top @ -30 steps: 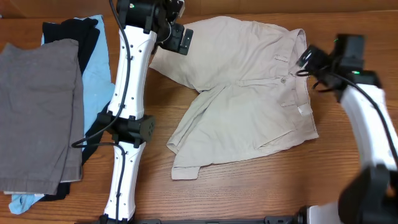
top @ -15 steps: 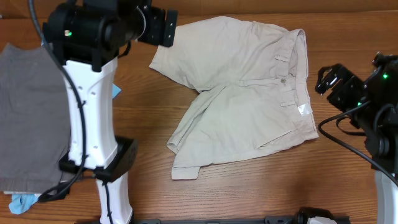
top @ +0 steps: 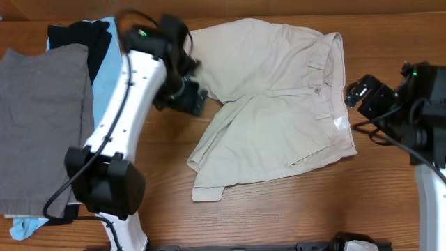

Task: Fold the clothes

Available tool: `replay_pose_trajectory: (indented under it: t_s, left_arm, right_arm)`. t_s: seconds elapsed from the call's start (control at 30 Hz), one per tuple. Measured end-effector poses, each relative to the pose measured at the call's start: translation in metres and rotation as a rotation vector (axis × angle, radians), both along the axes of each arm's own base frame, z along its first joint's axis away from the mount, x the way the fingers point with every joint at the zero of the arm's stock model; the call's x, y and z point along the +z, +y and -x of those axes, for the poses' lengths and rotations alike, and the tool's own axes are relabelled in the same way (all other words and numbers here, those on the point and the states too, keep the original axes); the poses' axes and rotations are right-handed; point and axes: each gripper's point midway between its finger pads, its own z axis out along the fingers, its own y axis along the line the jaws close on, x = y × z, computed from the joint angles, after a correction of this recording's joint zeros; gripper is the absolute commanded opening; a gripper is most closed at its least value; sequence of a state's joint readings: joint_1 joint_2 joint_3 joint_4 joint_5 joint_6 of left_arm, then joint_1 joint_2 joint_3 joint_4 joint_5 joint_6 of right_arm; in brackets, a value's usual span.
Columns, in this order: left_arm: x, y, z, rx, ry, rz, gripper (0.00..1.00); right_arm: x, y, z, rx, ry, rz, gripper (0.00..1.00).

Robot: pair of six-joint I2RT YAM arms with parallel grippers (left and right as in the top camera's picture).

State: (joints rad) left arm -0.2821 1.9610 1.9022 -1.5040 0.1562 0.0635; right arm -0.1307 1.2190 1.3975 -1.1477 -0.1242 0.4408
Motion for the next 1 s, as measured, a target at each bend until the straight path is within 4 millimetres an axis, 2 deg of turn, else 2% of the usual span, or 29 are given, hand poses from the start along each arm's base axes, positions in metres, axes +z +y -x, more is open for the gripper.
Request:
replay_pose_trajectory:
  t_s: [0.07,0.23,0.43,0.57,0.67,0.77,0.83,0.87,1.0]
  left_arm:
    - [-0.032,-0.007,0.011,-0.04,0.046,0.0,0.92]
    - [-0.086,-0.01,0.041,-0.072,0.145,0.0,0.96]
    - [-0.121,-0.005,0.061,-0.102,0.188,-0.001,0.93]
    - [-0.137,-0.004,0.061,-0.114,0.159,0.008,0.68]
    - [-0.145,-0.004,0.061,-0.116,0.145,0.009,0.45]
    - [-0.153,-0.002,0.066,-0.115,0.151,0.007,0.24]
    - [-0.157,-0.001,0.068,-0.115,0.152,0.007,0.13]
    - [-0.158,-0.001,0.069,-0.118,0.151,0.007,0.04]
    - [-0.159,0.001,0.067,-0.121,0.136,-0.001,0.04]
  right_arm:
    - [-0.013,-0.001,-0.005,0.0,0.049,-0.006,1.0]
    - [-0.045,-0.001,-0.011,0.01,0.172,-0.02,1.0]
    - [-0.067,-0.002,-0.017,0.022,0.244,-0.024,1.0]
    - [-0.066,-0.002,-0.021,0.022,0.232,-0.023,1.0]
    - [-0.066,-0.002,-0.022,0.024,0.228,-0.024,1.0]
    - [-0.066,-0.002,-0.022,0.024,0.224,-0.023,1.0]
    - [-0.065,-0.002,-0.023,0.023,0.223,-0.023,1.0]
    - [-0.065,-0.002,-0.023,0.024,0.222,-0.022,1.0]
    - [-0.065,-0.002,-0.023,0.024,0.222,-0.022,1.0]
